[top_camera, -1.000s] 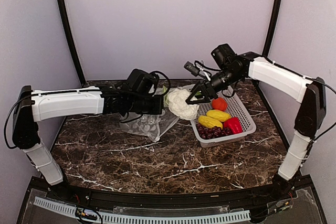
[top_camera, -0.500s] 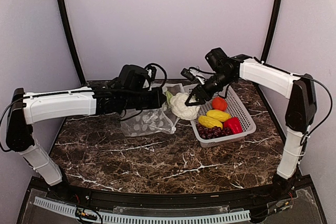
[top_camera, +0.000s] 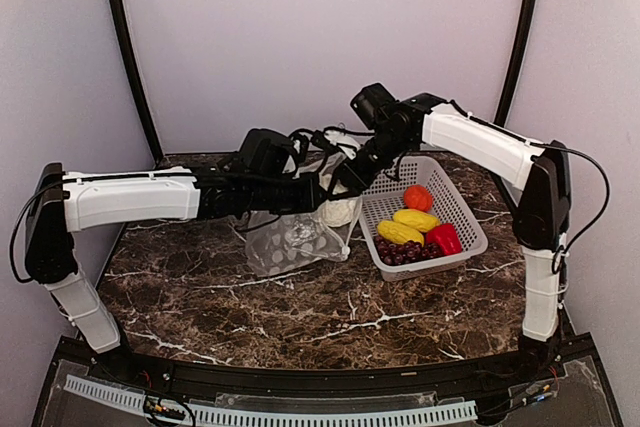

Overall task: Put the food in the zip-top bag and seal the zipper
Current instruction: Place the fake vegetable in the zipper food storage bag.

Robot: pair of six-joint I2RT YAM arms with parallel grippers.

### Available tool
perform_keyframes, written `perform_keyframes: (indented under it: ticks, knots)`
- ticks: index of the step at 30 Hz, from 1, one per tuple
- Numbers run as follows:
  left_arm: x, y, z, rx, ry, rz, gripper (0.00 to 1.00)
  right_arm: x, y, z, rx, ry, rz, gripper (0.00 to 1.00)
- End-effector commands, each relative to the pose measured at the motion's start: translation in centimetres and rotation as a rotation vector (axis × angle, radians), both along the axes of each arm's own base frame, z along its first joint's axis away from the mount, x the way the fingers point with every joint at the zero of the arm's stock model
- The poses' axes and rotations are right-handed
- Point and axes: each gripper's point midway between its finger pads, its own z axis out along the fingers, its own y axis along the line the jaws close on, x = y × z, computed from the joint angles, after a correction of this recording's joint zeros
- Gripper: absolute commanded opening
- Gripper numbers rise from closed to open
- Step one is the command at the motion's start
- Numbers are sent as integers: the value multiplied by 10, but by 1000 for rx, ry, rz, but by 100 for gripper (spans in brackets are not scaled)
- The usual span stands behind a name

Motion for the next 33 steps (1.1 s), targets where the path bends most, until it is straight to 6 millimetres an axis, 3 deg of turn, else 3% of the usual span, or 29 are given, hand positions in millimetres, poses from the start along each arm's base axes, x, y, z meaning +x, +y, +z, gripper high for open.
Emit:
perform_keyframes:
  ticks: [1,5,8,12,15,17,21,25,33]
  knots:
    - [4,-7,20,-58,-20,-6,1,-1,13,21,59,14,-14,46]
    - [3,1,30,-75,-51,18,1,-10,14,18,72,64,14,66]
    - [3,10,35,-80,-74,48,1,-22,14,42,133,69,66,85]
    - [5,19,30,-55,-84,76,1,-28,0,92,212,-19,90,93]
    - [4,22,27,-51,-83,84,1,-23,-17,108,239,-33,50,92]
    - [4,26,28,-52,-86,94,1,-13,-31,101,223,-35,-10,91]
    - [3,33,37,-69,-119,115,1,-5,-50,58,178,68,-94,86]
    - [3,40,40,-60,-133,129,1,-18,-45,26,178,211,-84,80]
    - [1,44,45,-71,-142,136,1,4,-38,-20,96,261,-118,67]
